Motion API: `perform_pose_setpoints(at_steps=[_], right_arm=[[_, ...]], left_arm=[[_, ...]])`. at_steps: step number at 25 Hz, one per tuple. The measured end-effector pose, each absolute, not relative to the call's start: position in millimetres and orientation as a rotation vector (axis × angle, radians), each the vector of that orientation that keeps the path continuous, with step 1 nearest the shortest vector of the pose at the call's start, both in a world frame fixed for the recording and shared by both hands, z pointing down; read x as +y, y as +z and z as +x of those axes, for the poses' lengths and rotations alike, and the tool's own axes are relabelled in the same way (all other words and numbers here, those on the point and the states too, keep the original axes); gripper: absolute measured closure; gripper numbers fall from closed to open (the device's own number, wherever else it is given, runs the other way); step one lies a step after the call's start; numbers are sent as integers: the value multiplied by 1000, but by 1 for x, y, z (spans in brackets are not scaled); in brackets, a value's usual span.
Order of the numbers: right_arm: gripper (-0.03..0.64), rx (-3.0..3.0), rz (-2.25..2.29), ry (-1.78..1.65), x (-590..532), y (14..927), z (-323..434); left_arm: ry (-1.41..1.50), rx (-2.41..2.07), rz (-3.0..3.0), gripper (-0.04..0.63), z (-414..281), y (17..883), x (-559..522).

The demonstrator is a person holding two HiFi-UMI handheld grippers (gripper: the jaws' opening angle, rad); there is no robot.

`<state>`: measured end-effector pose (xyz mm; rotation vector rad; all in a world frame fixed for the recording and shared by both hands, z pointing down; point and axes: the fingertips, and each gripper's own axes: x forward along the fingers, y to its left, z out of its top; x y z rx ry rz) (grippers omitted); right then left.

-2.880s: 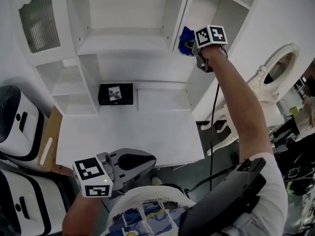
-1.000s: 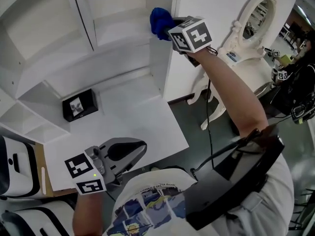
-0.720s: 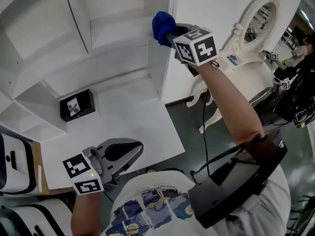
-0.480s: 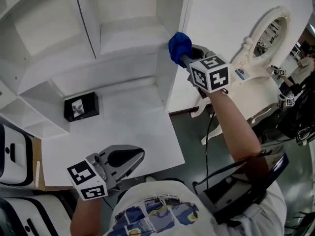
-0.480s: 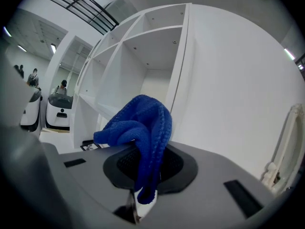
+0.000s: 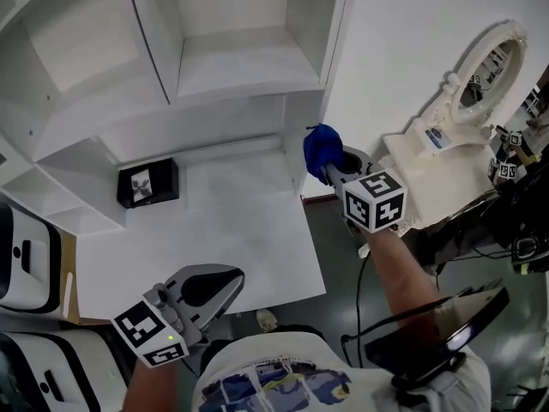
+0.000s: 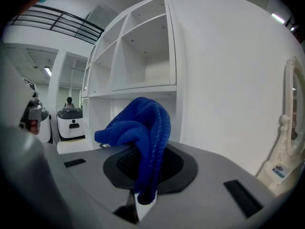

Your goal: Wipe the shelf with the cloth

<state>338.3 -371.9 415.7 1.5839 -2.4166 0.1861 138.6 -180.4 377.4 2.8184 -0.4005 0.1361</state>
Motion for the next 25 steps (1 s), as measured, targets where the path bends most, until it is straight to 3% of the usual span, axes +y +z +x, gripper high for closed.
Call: perform_pose_setpoints(at_steps=[9,25], right_arm=[[549,-2452,1470,418,-282,489,272],[549,-2448,1370,528,-117,522,115]], left_arm=[[141,-459,2817,583,106,390,-160],[225,-602,2791,583,-39,420,-64]])
